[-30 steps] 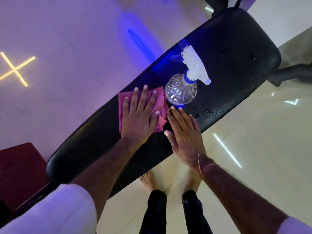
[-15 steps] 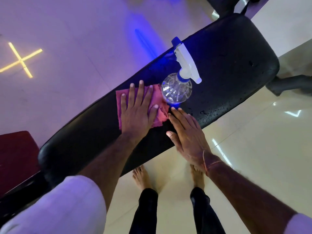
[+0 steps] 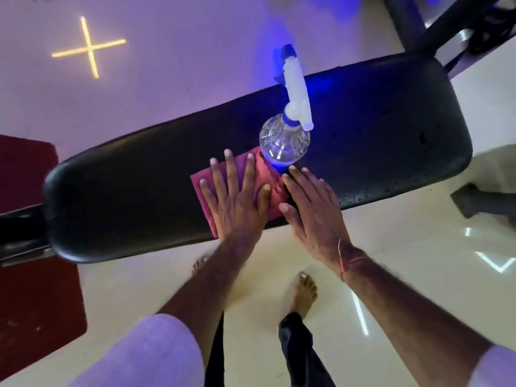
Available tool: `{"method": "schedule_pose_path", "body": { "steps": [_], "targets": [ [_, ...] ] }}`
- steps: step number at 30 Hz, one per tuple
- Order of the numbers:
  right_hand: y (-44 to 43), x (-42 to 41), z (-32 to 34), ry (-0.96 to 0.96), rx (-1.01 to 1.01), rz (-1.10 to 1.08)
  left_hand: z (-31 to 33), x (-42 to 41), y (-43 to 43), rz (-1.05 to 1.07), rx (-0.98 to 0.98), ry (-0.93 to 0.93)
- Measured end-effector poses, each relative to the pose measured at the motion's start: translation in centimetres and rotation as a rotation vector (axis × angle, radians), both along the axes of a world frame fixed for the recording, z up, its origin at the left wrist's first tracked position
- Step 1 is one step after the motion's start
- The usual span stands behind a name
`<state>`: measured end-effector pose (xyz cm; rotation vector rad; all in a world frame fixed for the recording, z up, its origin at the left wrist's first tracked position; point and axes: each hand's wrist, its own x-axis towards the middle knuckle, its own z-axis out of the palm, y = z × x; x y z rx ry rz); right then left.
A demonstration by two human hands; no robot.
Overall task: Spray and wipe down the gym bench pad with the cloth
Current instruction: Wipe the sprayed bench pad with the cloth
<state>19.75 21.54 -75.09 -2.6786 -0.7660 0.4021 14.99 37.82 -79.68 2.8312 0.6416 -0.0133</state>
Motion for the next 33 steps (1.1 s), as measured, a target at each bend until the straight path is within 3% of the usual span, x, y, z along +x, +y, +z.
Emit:
{"method": "schedule_pose_path", "body": {
  "steps": [3,11,14,16,21,24,27,33],
  "targets": [
    [-1.1,0.5,-0.1,0.027,-0.051,0.080,0.0,-2.5,-3.8,-0.018,-0.031,-0.006],
    [-3.1,1.1,-1.7,-0.094,-0.113,0.205,-0.4,-0.8,-1.3,0.087,-0.022,-0.048],
    [-3.2,1.1,-2.1,-0.118,-0.109,0.207,-0.3,-3.7,-3.2,-0.052,0.000,-0.043],
    [-3.2,1.0,-2.2,-0.130,-0.096,0.193,-0.5,-3.3,-1.3,-0.112,0.013,-0.043],
    [-3.2,1.1,-2.6,-0.104,-0.050,0.150,-0.7,-0.4,-1.3,0.141,0.030,-0.043],
    [-2.9,1.2,-2.2,-0.066,-0.040,0.118,-0.6,-3.3,-4.3,0.005,0.016,-0.042],
    [-2.6,1.3,-1.9,-0.036,0.014,0.035,-0.6,-2.5,-1.0,-0.083,0.020,-0.052],
    [-0.7,0.4,-1.9,-0.017,0.041,-0.109,0.0,1.3,2.7,0.039,0.015,-0.006]
  ]
}}
